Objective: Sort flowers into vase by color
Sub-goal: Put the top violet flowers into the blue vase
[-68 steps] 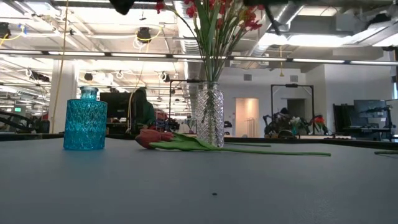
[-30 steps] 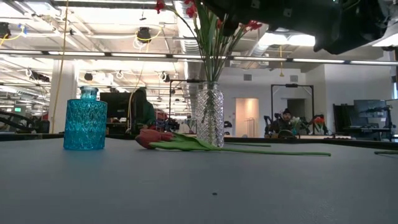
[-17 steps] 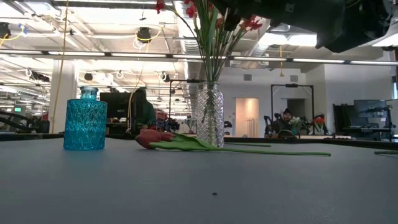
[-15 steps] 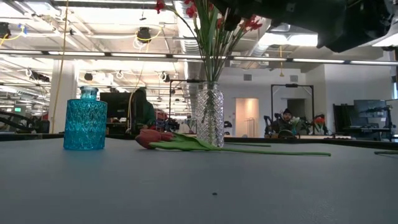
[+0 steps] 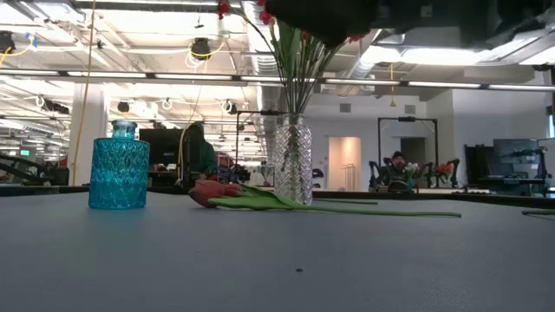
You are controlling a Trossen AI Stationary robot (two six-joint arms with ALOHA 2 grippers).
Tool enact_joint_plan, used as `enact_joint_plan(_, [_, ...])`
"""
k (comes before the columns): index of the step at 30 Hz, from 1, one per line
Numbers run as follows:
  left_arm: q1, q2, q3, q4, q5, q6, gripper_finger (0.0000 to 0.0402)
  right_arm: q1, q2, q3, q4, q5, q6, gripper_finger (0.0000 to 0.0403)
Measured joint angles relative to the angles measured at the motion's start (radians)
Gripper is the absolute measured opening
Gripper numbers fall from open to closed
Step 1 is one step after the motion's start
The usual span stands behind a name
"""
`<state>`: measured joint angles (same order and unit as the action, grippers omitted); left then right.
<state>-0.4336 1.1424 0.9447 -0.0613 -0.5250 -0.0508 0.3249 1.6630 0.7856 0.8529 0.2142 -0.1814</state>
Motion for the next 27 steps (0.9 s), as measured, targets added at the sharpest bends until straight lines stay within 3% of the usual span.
enact_joint_plan(4, [0.002,-0.079,0.000,-0.234,-0.085,-0.109,0.0003,0.008,-0.088,0.000,-0.199,0.000,0.084,0.0253])
enact_joint_plan(8, [-0.001,-0.151,0.000,-0.403,-0.090,-0.178,0.0003,0.009,-0.138,0.000,-0.320,-0.002,0.137,0.0254])
enact_joint_plan(15, [-0.011,-0.243,-0.004,-0.631,-0.182,-0.334,0.0002,0.009,-0.140,0.000,-0.347,-0.002,0.156,0.0255])
enact_joint_plan(22, [-0.015,-0.332,-0.176,-0.594,-0.248,-0.446,0.0002,0.010,-0.138,0.000,-0.355,-0.003,0.156,0.0255])
enact_joint_plan(27, [-0.014,-0.406,-0.293,-0.454,-0.246,-0.465,0.0002,0.009,-0.138,0.000,-0.354,-0.003,0.156,0.0255])
